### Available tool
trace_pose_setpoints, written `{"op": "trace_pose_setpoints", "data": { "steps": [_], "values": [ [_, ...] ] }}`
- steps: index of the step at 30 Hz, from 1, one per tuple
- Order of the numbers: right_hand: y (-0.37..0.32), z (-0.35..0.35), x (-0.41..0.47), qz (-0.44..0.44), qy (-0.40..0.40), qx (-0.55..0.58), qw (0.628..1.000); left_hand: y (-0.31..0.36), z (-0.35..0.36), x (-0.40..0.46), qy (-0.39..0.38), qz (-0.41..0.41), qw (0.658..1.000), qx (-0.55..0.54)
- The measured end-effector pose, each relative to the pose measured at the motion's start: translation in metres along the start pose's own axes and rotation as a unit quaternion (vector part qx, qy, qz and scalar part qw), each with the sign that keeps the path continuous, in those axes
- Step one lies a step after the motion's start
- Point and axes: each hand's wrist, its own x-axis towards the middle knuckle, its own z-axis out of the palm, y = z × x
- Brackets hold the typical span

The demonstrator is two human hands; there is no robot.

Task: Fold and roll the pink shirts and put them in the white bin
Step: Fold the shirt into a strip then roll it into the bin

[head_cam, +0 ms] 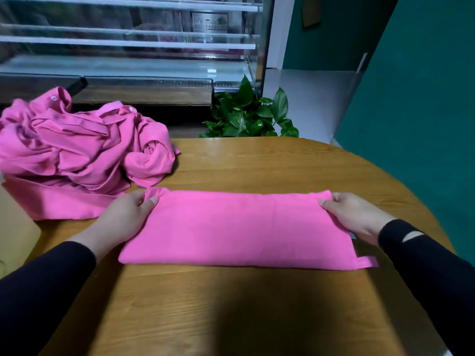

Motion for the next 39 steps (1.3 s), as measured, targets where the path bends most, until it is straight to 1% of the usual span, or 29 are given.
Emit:
{"op": "trace_pose_setpoints", "data": {
  "steps": [2,5,7,8,9,10,11,12,13,14,15,17,18,19,21,23,25,27,30,35,39],
  "values": [
    [0.001,0.004,0.003,0.005,0.022,-0.032,0.999,0.000,0.006,0.003,0.005,-0.001,0.999,0.032],
    [0.003,0.012,0.009,-0.019,0.087,-0.161,0.983,0.001,0.009,-0.004,0.024,-0.007,0.993,0.113],
    [0.005,0.018,0.011,-0.037,0.126,-0.210,0.969,0.006,0.005,-0.014,0.054,-0.014,0.985,0.161],
    [0.007,0.019,0.012,-0.043,0.140,-0.223,0.964,0.011,0.002,-0.019,0.083,0.003,0.982,0.171],
    [0.007,0.020,0.011,-0.043,0.152,-0.226,0.961,0.018,-0.002,-0.023,0.114,0.043,0.977,0.175],
    [0.006,0.019,0.010,-0.043,0.167,-0.223,0.959,0.026,-0.004,-0.025,0.140,0.107,0.969,0.170],
    [0.003,0.020,0.007,-0.049,0.187,-0.219,0.956,0.038,-0.008,-0.028,0.147,0.184,0.959,0.160],
    [0.000,0.021,0.002,-0.061,0.212,-0.217,0.951,0.051,-0.008,-0.031,0.126,0.262,0.945,0.151],
    [-0.004,0.024,-0.003,-0.079,0.237,-0.220,0.943,0.063,-0.006,-0.035,0.086,0.323,0.930,0.151],
    [-0.008,0.028,-0.009,-0.094,0.250,-0.228,0.936,0.071,0.001,-0.037,0.046,0.358,0.920,0.155],
    [-0.014,0.034,-0.015,-0.103,0.250,-0.242,0.932,0.076,0.008,-0.040,0.012,0.365,0.917,0.160],
    [-0.026,0.044,-0.027,-0.120,0.241,-0.286,0.919,0.079,0.028,-0.042,-0.041,0.348,0.921,0.169],
    [-0.032,0.050,-0.033,-0.139,0.231,-0.292,0.917,0.079,0.036,-0.043,-0.056,0.339,0.922,0.178],
    [-0.039,0.057,-0.037,-0.164,0.211,-0.274,0.924,0.078,0.042,-0.043,-0.066,0.329,0.924,0.186],
    [-0.052,0.078,-0.045,-0.204,0.141,-0.239,0.939,0.080,0.049,-0.043,-0.082,0.302,0.929,0.196],
    [-0.057,0.109,-0.047,-0.232,0.087,-0.266,0.932,0.080,0.055,-0.045,-0.097,0.272,0.934,0.211],
    [-0.054,0.133,-0.046,-0.219,0.060,-0.283,0.932,0.076,0.060,-0.045,-0.104,0.242,0.940,0.216],
    [-0.046,0.141,-0.038,-0.210,0.057,-0.293,0.931,0.073,0.059,-0.043,-0.106,0.215,0.947,0.212],
    [-0.036,0.134,-0.025,-0.221,0.068,-0.311,0.922,0.066,0.057,-0.042,-0.103,0.184,0.954,0.211],
    [-0.022,0.108,-0.008,-0.195,0.052,-0.328,0.923,0.051,0.049,-0.037,-0.098,0.166,0.955,0.227],
    [-0.015,0.095,-0.004,-0.182,0.054,-0.346,0.919,0.038,0.041,-0.033,-0.096,0.159,0.957,0.224]
  ]
}}
